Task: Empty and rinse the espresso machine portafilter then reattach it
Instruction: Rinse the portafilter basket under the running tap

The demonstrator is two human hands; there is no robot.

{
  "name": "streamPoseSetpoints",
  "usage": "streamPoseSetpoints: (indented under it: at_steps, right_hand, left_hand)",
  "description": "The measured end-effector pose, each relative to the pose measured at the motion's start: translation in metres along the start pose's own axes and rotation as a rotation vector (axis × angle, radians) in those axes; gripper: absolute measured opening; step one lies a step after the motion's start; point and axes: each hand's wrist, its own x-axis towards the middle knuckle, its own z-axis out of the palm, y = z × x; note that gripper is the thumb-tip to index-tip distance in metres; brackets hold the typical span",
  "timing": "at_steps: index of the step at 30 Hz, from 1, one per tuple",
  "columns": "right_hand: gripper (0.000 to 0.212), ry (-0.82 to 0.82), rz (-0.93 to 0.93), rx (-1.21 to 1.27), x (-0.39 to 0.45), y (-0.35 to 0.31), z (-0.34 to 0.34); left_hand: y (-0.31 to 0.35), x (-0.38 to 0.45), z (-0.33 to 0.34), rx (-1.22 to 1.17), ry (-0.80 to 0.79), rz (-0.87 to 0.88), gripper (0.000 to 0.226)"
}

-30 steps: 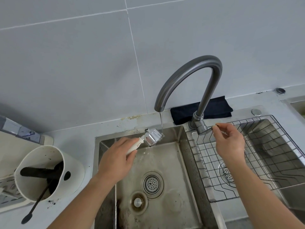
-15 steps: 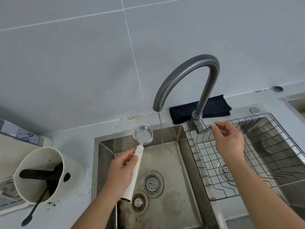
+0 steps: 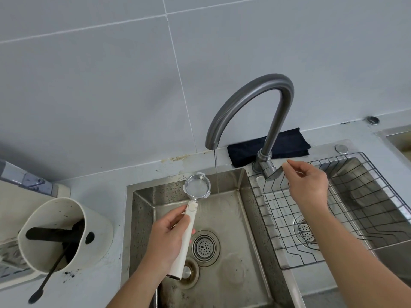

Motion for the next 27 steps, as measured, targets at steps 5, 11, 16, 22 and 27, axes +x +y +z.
streamPoseSetpoints:
  at_steps: [5, 11, 16, 22, 27]
  right_hand:
    - [0.021, -0.012, -0.024, -0.023, 0.004, -0.01, 0.003]
    - [0.023, -0.013, -0.019, -0.031, 0.004, -0.01, 0.002]
    - [0.025, -0.015, -0.016, -0.069, 0.001, -0.015, 0.0]
    - [0.029, -0.019, -0.04, -0.17, -0.005, -0.022, -0.001]
    - [0.036, -0.029, -0.07, -0.236, -0.012, -0.026, -0.001]
  left_hand:
    - [0.002, -0.002, 0.0, -0.034, -0.005, 0.011, 0.028]
    - [0.003, -0.003, 0.001, -0.062, -0.002, 0.005, 0.028]
    - [0.002, -0.007, 0.0, -0.076, 0.017, -0.004, 0.028]
    - [0.006, -0.018, -0.003, -0.102, 0.041, 0.001, 0.026]
    - [0.006, -0.03, -0.009, -0.12, 0.064, 0.004, 0.026]
